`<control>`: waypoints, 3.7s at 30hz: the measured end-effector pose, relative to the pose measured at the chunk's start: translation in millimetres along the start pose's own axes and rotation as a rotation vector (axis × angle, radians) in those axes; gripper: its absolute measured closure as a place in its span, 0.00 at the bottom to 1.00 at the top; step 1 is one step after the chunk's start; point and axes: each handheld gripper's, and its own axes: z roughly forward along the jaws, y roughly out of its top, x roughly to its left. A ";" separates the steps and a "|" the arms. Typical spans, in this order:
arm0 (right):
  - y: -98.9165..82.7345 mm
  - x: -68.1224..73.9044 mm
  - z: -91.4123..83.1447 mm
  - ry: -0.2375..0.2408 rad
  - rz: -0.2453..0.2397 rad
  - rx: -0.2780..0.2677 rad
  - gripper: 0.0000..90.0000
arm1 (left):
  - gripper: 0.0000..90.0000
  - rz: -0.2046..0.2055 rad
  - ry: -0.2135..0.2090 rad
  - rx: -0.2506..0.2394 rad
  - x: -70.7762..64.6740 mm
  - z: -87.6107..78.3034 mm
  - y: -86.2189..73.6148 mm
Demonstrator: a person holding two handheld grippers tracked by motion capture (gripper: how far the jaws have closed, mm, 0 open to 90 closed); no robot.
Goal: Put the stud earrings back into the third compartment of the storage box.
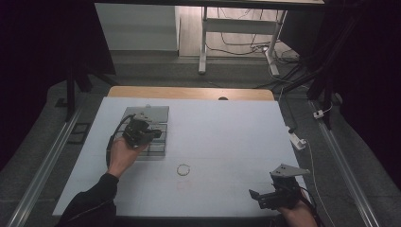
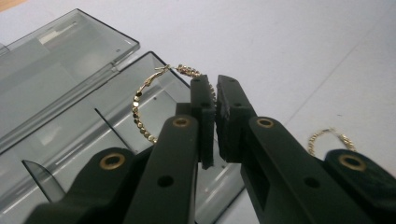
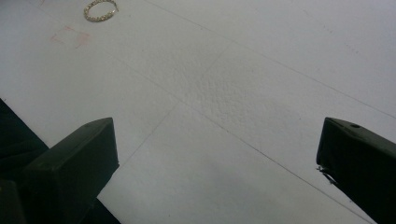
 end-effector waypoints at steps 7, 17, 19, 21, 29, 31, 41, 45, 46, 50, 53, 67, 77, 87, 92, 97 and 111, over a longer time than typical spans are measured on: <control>0.0 0.0 0.2 0.000 0.000 0.003 0.00 | 0.95 -0.010 0.007 0.005 8.6 9.7 4.0; -0.7 0.7 -0.5 -0.002 -0.004 0.002 0.00 | 0.95 -0.019 0.032 0.050 18.4 32.1 5.4; -0.8 1.0 -0.8 -0.003 -0.009 0.004 0.00 | 0.95 -0.025 0.035 0.060 20.7 35.0 4.4; -0.9 1.2 -0.9 -0.003 -0.011 0.004 0.00 | 0.95 -0.037 0.034 0.075 23.5 40.1 3.0; -1.0 1.7 -1.0 -0.003 -0.017 0.005 0.00 | 0.95 -0.048 0.031 0.136 27.2 54.4 -0.7; -1.1 1.8 -1.1 -0.003 -0.018 0.005 0.00 | 0.94 -0.061 0.027 0.143 28.0 55.2 -1.3; -1.4 2.4 -1.4 -0.005 -0.023 0.002 0.00 | 0.65 -0.079 0.035 0.077 25.8 40.9 2.0; -1.4 2.6 -1.4 -0.006 -0.026 0.003 0.00 | 0.50 -0.039 0.026 0.044 20.1 33.3 2.9; -1.4 2.7 -1.4 -0.006 -0.026 0.003 0.00 | 0.46 -0.032 0.026 0.037 18.2 31.9 2.9; -1.4 2.8 -1.4 -0.007 -0.026 0.003 0.00 | 0.33 -0.025 -0.002 0.018 11.7 25.5 2.6; -1.4 2.9 -1.3 -0.006 -0.027 0.004 0.00 | 0.24 -0.038 -0.020 0.002 6.0 20.5 2.4; -1.4 3.4 -1.3 -0.008 -0.034 0.005 0.00 | 0.01 0.029 -0.140 -0.003 -27.6 18.0 -3.0; -1.5 3.7 -1.3 -0.008 -0.038 0.005 0.00 | 0.00 0.118 -0.214 0.045 -61.6 25.1 -9.3; -1.5 3.7 -1.6 -0.008 -0.038 0.005 0.00 | 0.00 0.210 -0.242 0.109 -104.1 47.0 -22.9; -1.4 3.8 -1.6 -0.007 -0.040 0.007 0.00 | 0.00 0.266 -0.238 0.138 -118.1 55.4 -29.3; -1.4 3.5 -1.8 -0.008 -0.034 0.004 0.00 | 0.00 0.305 -0.250 0.168 -126.8 60.8 -32.8; -1.1 3.6 -1.0 -0.006 -0.041 0.005 0.00 | 0.00 0.349 -0.210 0.228 -136.0 72.4 -38.5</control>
